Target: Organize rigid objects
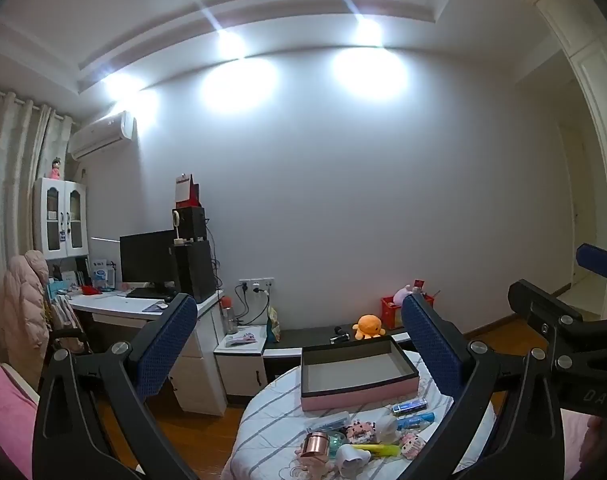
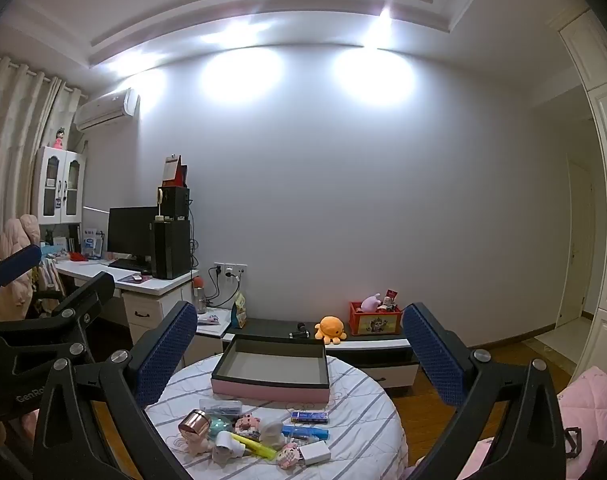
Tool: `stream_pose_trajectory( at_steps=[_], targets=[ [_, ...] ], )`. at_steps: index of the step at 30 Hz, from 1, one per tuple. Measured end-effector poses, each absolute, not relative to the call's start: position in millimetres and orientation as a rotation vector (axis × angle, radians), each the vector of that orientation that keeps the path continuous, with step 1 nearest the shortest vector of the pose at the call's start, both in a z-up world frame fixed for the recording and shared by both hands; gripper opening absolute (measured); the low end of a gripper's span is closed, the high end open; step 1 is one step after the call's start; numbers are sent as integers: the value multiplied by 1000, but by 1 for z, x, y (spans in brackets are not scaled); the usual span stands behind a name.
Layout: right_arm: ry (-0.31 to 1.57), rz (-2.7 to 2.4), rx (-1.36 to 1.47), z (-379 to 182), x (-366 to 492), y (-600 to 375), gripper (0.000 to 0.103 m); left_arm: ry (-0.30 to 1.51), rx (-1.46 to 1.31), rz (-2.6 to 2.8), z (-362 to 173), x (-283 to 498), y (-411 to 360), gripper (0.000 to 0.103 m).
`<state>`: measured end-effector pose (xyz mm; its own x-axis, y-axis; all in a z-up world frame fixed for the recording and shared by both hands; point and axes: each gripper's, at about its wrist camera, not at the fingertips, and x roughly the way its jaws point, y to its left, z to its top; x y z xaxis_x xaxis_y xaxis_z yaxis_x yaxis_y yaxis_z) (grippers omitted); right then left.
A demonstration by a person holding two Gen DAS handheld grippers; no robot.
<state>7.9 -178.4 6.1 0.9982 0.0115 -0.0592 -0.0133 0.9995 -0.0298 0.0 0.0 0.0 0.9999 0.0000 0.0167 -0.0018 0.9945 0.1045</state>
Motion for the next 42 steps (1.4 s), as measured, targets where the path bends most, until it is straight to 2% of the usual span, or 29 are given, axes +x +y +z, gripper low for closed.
stream_pose_trajectory(
  at_steps=[42],
  targets=[
    [80, 10, -33, -4, 11, -176, 103, -11, 124, 5, 2, -3, -2, 103]
  ],
)
